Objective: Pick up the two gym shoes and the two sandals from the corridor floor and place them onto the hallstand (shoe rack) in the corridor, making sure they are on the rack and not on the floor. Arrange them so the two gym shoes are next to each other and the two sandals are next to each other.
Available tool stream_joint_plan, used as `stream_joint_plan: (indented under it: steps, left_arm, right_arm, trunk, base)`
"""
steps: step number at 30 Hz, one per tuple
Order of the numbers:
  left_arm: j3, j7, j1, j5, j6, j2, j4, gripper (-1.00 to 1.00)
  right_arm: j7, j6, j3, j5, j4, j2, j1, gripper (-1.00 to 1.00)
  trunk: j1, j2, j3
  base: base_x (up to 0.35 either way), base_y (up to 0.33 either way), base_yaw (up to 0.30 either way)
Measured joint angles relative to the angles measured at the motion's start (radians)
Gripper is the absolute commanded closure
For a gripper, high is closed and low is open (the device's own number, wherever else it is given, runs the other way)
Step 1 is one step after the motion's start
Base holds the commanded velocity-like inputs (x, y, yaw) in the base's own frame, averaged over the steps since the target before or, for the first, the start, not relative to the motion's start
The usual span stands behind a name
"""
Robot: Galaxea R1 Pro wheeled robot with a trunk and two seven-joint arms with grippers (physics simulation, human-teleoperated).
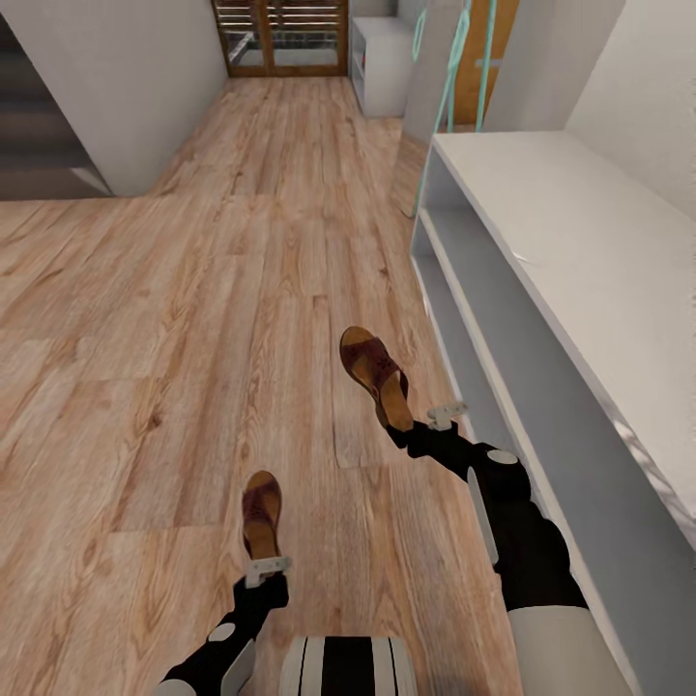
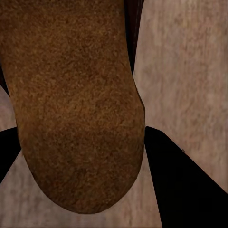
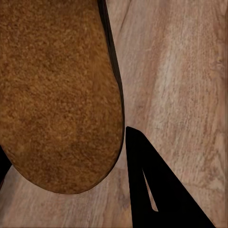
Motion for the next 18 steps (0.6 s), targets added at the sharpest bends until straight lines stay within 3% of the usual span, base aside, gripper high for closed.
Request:
stream_joint_plan:
  steps: [9, 18]
  left_arm:
    - [0.000, 0.000, 0.000, -0.001, 0.004, 0.029, 0.000, 1.00]
    - [-0.002, 0.005, 0.003, -0.002, 0.003, 0.029, 0.000, 1.00]
  right_arm:
    - [-0.002, -0.002, 0.001, -0.001, 0.000, 0.006, 0.000, 1.00]
    - [-0.002, -0.002, 0.002, -0.002, 0.000, 0.006, 0.001, 1.00]
  trunk:
    - [-0.004, 0.002, 0.036]
    - [-0.008, 0.004, 0.084]
  base:
    - [0.000, 0.000, 0.000]
    - [0.000, 0.000, 0.000]
